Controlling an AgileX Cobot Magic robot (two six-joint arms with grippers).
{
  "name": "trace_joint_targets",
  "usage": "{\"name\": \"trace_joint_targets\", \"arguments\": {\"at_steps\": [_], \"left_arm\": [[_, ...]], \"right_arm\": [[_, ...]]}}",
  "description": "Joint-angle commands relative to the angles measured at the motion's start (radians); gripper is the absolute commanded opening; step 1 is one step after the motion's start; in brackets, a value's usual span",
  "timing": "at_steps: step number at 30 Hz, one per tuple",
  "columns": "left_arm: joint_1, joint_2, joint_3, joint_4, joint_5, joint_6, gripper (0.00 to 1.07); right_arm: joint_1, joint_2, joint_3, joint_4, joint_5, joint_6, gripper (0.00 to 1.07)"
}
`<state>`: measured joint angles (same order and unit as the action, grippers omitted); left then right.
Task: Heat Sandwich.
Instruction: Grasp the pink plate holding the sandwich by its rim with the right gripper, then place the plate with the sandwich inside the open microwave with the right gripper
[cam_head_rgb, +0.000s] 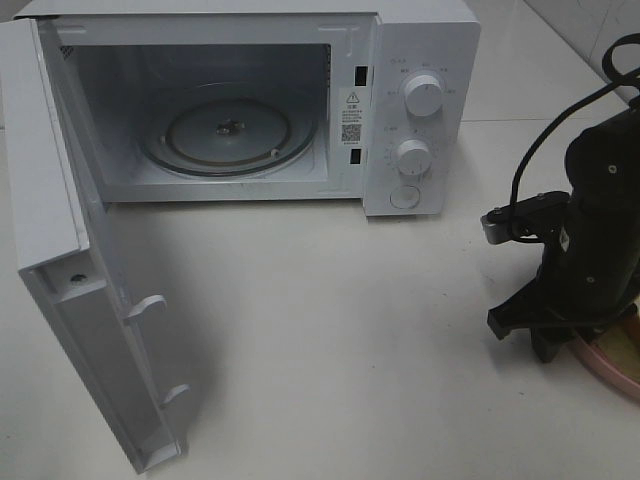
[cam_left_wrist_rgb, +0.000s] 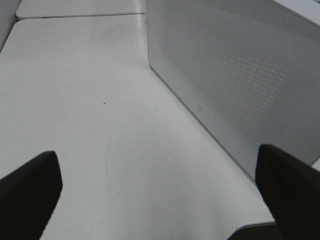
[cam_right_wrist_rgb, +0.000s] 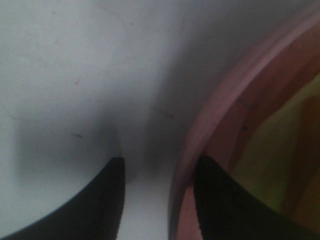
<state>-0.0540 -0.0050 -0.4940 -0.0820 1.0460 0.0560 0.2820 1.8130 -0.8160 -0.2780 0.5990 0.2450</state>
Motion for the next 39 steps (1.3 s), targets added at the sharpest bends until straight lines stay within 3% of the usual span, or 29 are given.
{"name": "trace_joint_targets", "arguments": {"at_steps": [1, 4, 13, 28, 39], "left_arm": [[0.002, -0.015, 0.002, -0.008, -0.009, 0.000, 0.98], [0.002, -0.015, 0.002, -0.008, -0.009, 0.000, 0.98], [0.002, -0.015, 0.002, -0.008, -0.009, 0.000, 0.98], [0.002, -0.015, 0.002, -0.008, -0.009, 0.000, 0.98], [0.002, -0.015, 0.002, -0.008, -0.009, 0.000, 0.98]], "right_arm": [[-0.002, 0.005, -0.005, -0.032, 0.017, 0.039, 0.35], [-0.002, 0.005, -0.005, -0.040, 0.021, 0.045, 0.22], [-0.002, 0.005, -0.005, -0.052, 0.029, 0.049, 0.00], [0.006, -0.008, -0.005, -0.099, 0.070, 0.116, 0.00], [0.083, -0.021, -0.005, -0.209, 0.155, 0.207, 0.00]]}}
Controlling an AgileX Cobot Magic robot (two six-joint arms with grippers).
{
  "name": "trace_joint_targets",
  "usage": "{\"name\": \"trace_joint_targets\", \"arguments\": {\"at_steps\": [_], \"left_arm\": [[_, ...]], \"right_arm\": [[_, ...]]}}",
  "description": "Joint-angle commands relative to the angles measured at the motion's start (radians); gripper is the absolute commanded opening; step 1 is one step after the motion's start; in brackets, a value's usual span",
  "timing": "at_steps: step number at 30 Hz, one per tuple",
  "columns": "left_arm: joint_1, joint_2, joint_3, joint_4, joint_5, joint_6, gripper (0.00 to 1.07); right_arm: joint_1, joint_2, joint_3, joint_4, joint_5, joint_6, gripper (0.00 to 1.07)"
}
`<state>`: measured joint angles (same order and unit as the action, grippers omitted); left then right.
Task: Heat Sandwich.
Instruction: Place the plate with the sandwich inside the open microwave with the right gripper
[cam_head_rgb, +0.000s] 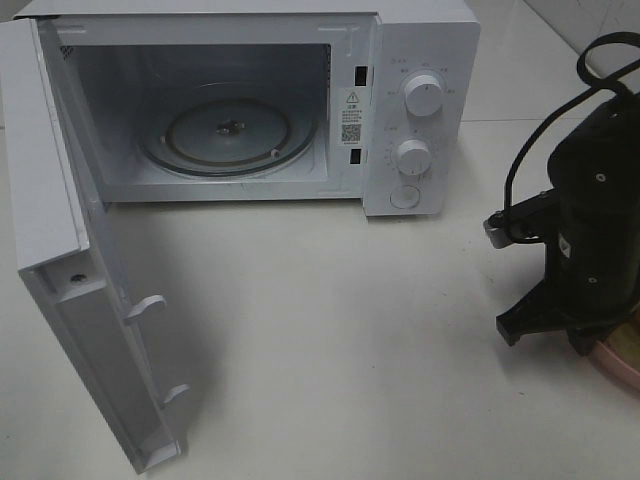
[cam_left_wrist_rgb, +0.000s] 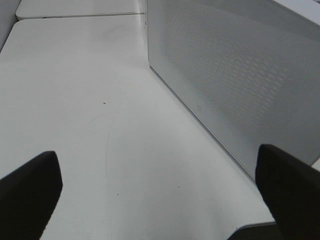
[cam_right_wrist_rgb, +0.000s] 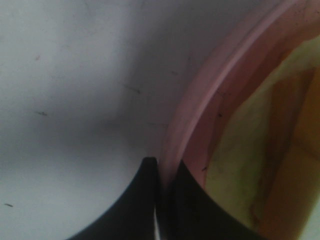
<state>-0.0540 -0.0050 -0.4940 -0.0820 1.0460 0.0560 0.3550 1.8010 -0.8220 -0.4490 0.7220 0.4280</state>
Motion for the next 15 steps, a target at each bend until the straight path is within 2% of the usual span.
{"name": "trace_joint_targets", "arguments": {"at_steps": [1, 15], "left_arm": [[0.002, -0.015, 0.002, -0.008, -0.009, 0.000, 0.98], [0.002, -0.015, 0.002, -0.008, -0.009, 0.000, 0.98]], "right_arm": [[0.022, -0.009, 0.001, -0.051, 0.044, 0.030, 0.00], [0.134, -0.022, 0.001, -0.068, 0.119, 0.037, 0.00]]}}
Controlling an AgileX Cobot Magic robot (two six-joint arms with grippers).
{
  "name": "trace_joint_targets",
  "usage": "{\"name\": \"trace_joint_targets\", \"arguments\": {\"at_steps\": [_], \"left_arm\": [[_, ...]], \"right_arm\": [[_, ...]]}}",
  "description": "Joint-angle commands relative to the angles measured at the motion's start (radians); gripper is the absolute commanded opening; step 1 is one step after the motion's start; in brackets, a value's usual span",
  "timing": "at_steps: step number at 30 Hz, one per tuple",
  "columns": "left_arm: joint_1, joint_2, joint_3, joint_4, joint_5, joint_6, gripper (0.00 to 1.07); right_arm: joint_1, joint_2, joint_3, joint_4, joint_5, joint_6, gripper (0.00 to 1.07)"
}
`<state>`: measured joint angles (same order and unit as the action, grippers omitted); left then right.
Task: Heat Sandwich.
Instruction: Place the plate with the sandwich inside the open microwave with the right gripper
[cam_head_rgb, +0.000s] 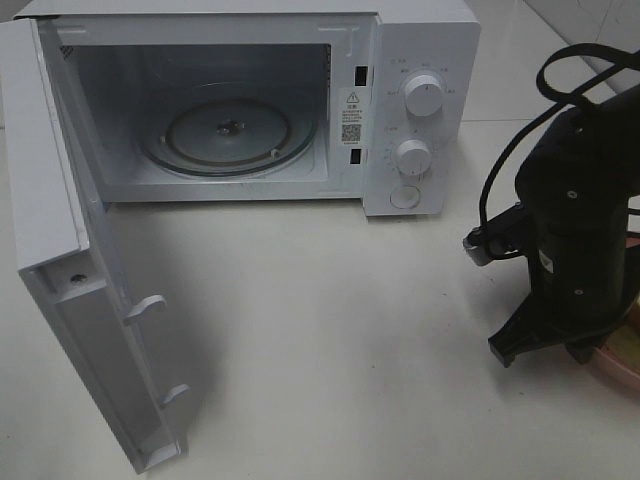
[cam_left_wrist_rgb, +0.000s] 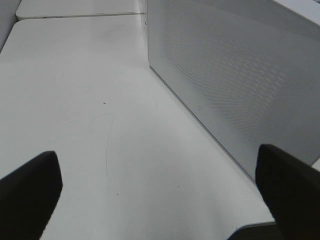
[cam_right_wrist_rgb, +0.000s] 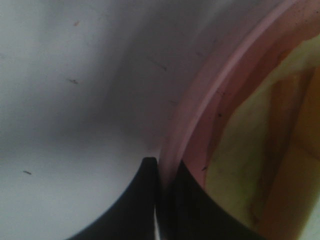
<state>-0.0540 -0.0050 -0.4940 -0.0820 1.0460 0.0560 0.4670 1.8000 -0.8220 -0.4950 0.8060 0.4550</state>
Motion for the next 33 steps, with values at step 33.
{"name": "trace_joint_targets", "arguments": {"at_steps": [33], "left_arm": [[0.002, -0.015, 0.002, -0.008, -0.009, 0.000, 0.98]], "right_arm": [[0.370, -0.332, 0.002, 0.043, 0.279, -0.113, 0.00]]}}
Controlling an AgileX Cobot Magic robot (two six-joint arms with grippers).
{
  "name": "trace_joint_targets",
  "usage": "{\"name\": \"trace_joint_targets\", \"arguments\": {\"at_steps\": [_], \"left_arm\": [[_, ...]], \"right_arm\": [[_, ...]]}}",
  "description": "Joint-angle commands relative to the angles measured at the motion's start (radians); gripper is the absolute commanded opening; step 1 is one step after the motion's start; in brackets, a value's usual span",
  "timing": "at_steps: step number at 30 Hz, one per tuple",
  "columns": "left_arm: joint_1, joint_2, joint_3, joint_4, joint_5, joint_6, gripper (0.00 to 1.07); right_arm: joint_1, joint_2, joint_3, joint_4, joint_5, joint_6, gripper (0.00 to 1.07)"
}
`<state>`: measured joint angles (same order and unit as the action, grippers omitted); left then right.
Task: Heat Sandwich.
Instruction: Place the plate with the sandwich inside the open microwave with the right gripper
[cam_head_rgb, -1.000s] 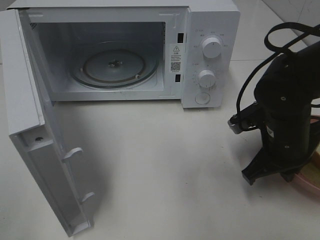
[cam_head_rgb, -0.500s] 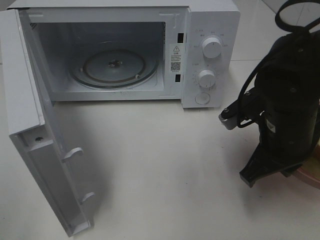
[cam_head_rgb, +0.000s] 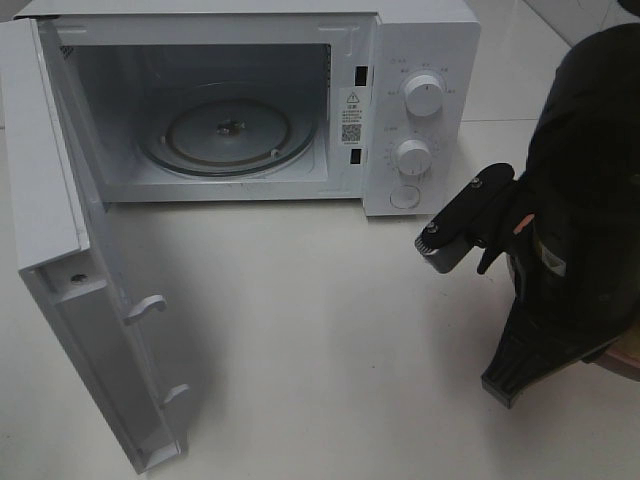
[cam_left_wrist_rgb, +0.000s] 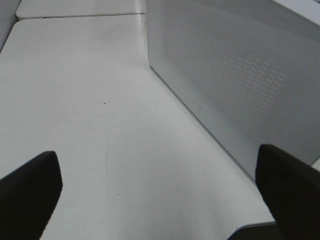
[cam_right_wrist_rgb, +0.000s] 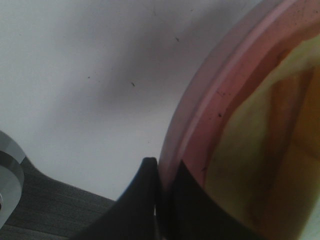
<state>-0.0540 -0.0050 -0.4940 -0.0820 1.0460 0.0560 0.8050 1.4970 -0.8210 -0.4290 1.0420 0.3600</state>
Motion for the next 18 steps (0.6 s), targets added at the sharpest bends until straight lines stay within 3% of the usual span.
{"name": "trace_joint_targets", "arguments": {"at_steps": [1, 18], "left_arm": [[0.002, -0.015, 0.002, -0.008, -0.009, 0.000, 0.98], [0.002, -0.015, 0.002, -0.008, -0.009, 0.000, 0.98]], "right_arm": [[0.061, -0.047, 0.001, -0.024, 0.050, -0.026, 0.00], [0.308, -0.117, 0.001, -0.027, 0.107, -0.153, 0.00]]}}
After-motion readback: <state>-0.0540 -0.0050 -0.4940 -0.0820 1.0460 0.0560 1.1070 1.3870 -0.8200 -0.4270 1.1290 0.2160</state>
